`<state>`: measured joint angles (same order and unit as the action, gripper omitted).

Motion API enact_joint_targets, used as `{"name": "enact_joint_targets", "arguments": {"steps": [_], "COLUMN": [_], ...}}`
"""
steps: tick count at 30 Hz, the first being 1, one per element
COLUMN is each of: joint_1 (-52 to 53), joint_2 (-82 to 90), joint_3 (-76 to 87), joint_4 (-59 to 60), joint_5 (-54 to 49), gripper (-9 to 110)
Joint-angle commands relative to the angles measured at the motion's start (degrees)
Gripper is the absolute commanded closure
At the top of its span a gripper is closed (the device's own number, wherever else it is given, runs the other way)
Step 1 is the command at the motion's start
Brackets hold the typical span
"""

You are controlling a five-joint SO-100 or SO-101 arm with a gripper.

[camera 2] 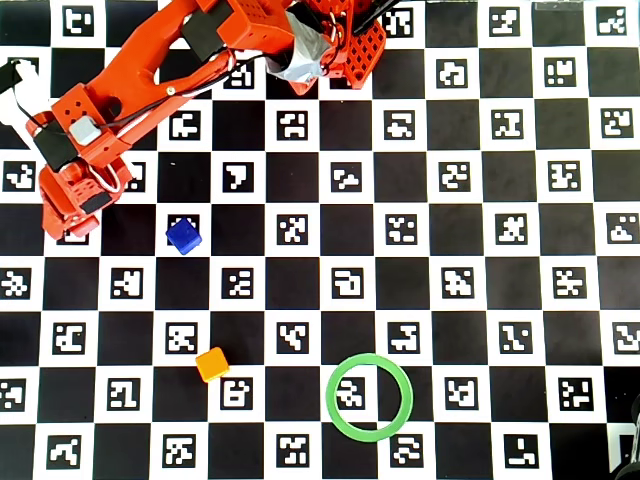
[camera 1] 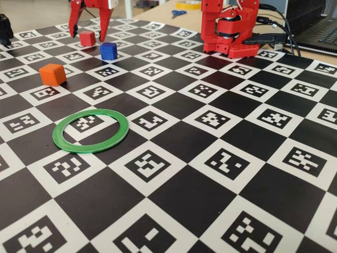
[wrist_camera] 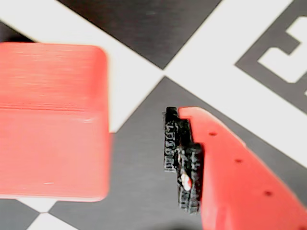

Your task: Grab the red cube then put it in the green circle then put the blue cube on top and finally the orange cube on top

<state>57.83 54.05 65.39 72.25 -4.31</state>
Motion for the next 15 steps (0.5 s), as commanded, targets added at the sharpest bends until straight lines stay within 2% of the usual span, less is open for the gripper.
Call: {"name": "enact_joint_targets", "arguments": {"steps": [1,11,15], "joint_1": [0.4,0.5,0.5], "joint_2": [1.6,0.9,0.9], "joint_3": [-5.7,-6.2,-6.1], "joint_4": [0.4,-1.1,-1.8], "joint_5": [-0.1,-0.6,-0.7], "gripper": [60,61,67]}}
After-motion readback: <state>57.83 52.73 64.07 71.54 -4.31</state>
